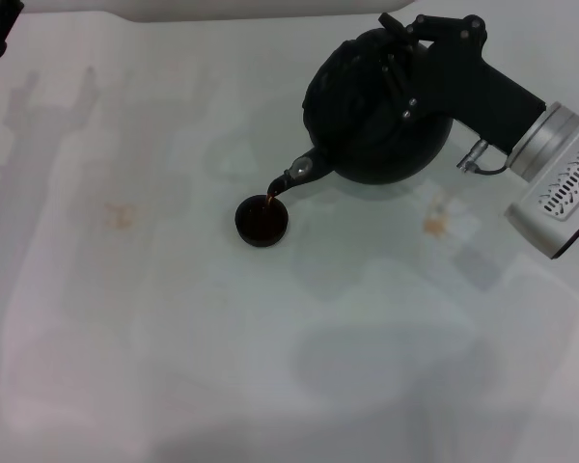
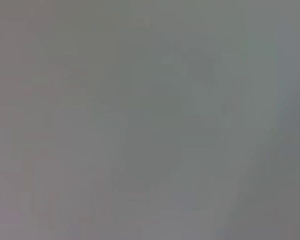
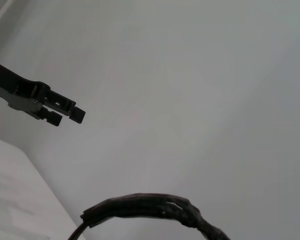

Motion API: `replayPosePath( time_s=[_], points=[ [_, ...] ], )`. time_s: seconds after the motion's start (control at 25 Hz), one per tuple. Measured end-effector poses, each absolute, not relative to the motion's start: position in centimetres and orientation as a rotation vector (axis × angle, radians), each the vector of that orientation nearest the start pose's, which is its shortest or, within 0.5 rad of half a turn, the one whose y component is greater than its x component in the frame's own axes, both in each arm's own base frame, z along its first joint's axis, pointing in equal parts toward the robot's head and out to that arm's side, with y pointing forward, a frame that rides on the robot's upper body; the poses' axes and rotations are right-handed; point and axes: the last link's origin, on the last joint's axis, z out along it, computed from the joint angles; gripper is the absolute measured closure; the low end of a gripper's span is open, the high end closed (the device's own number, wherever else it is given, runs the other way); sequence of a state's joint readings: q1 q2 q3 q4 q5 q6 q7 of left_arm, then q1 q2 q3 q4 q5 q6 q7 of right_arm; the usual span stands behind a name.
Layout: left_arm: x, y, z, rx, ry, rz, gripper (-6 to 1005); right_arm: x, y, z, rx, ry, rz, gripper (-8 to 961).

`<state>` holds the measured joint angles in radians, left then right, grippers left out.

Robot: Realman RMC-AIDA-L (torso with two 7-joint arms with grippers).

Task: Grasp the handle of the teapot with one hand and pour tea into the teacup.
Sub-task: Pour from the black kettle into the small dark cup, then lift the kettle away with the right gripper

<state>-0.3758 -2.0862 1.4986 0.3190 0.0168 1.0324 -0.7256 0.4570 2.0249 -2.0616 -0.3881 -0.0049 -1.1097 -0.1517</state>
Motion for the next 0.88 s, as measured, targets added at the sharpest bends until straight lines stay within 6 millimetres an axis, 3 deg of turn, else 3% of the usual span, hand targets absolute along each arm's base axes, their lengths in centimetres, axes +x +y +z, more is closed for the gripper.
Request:
replayPosePath(
  time_s=[0.88],
  points=[
    [-32.31, 35.05, 1.17, -1.494, -0.891, -1.054, 123, 24.33, 33.90, -5.60, -2.062, -0.342, 0.560, 831]
  ],
)
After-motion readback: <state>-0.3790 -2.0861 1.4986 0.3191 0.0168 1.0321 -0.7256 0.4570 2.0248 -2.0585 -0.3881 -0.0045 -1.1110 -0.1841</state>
